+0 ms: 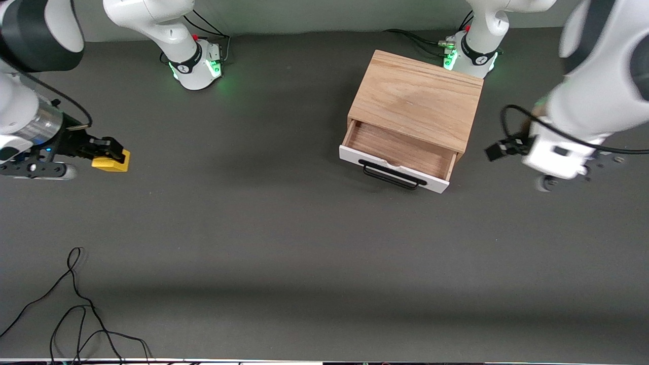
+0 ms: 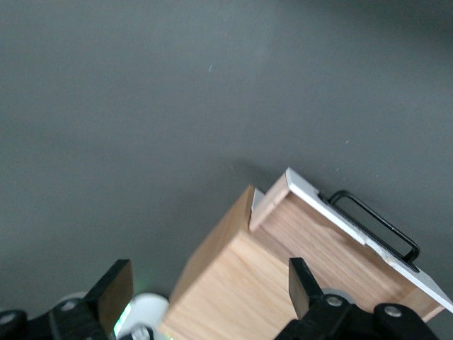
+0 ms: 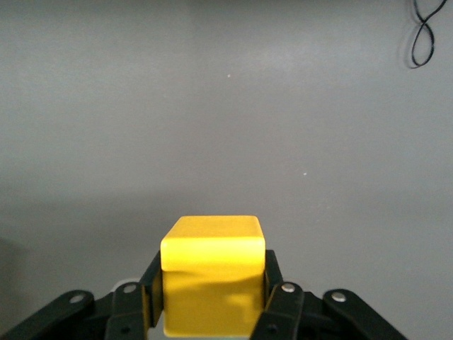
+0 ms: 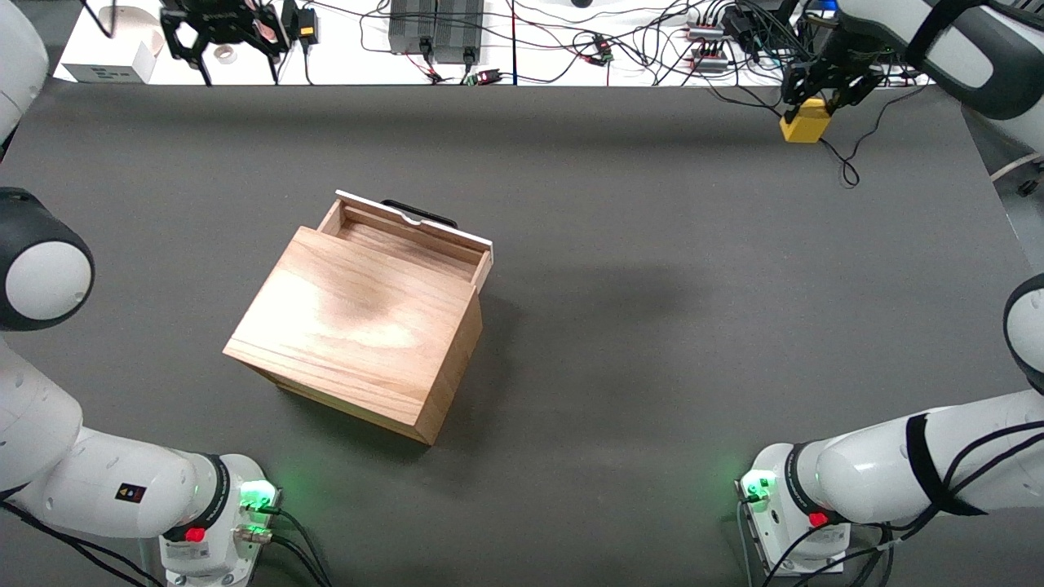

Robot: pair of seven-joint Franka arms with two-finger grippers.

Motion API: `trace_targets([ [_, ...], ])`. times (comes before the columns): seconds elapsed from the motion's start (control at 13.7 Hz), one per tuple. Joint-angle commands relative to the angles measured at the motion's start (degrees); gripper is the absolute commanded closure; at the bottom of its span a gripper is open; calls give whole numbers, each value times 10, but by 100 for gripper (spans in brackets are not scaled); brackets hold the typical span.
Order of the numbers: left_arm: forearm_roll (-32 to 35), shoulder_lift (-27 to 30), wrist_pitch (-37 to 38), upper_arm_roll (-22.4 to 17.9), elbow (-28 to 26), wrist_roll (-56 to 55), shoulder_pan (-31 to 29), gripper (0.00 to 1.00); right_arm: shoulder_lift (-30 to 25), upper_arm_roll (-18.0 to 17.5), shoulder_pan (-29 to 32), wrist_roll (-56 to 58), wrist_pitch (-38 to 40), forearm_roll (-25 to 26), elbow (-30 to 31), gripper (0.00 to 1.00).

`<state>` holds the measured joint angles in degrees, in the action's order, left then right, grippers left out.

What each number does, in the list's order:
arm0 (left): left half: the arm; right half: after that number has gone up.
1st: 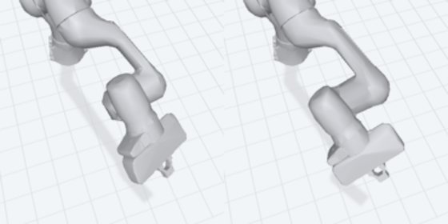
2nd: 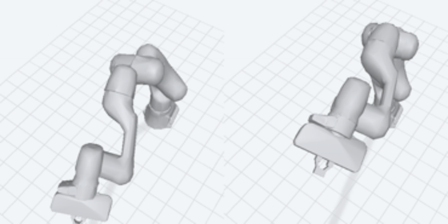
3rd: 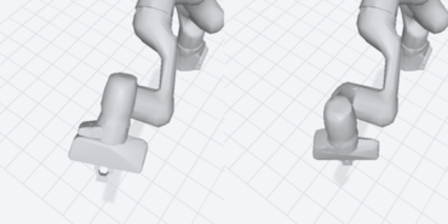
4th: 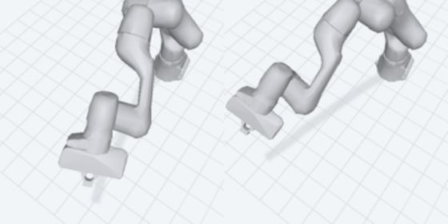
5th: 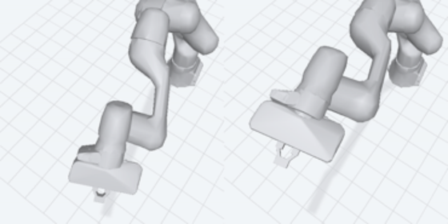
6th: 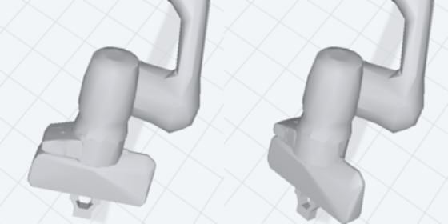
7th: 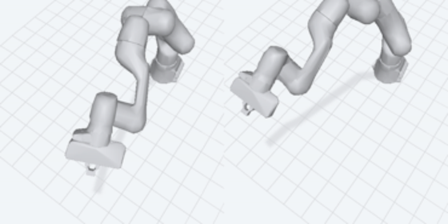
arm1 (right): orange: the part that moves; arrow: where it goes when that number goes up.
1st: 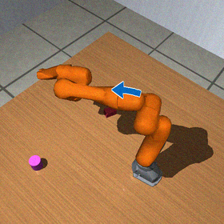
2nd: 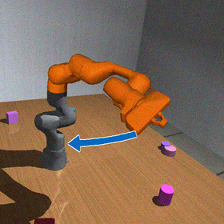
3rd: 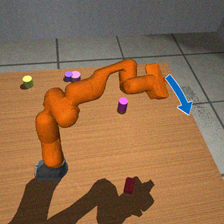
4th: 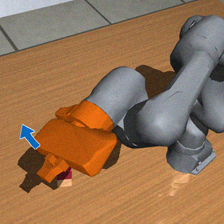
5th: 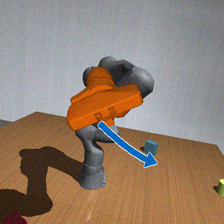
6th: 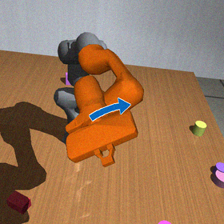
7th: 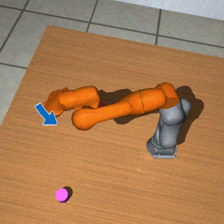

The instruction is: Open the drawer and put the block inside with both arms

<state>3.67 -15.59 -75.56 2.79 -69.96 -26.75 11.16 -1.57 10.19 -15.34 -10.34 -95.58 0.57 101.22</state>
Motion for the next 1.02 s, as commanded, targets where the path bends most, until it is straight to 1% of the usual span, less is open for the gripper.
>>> trace_targets([
  [0.0,-1,14,-56,5,-17,140,-31,2,-18,3,-53,-75,5,-7,8,72],
  [0.07,-1,14,-70,5,-17,189,-38,2,-18,3,-87,-114,2,-10,6,72],
  [0.15,-2,15,-73,5,-15,201,-39,2,-16,3,-120,-155,-1,-10,3,72],
  [0.29,2,23,-65,3,-16,201,-39,2,-5,3,-178,-224,-10,-11,-11,72],
  [0.44,-3,25,-58,2,-17,202,-52,1,23,3,-247,-318,-32,-13,-34,72],
  [0.51,-4,25,-56,2,-17,204,-55,1,51,3,-281,-376,-39,-13,-59,72],
  [0.66,-6,25,-56,2,-17,208,-55,1,125,3,-333,-466,-39,-13,-140,72],
  [0.8,-6,26,-54,2,-18,208,-55,1,203,3,-373,-544,-39,-13,-221,72],
  [0.95,-6,26,-49,2,-18,209,-56,1,264,3,-404,-617,-40,-12,-281,72],
])
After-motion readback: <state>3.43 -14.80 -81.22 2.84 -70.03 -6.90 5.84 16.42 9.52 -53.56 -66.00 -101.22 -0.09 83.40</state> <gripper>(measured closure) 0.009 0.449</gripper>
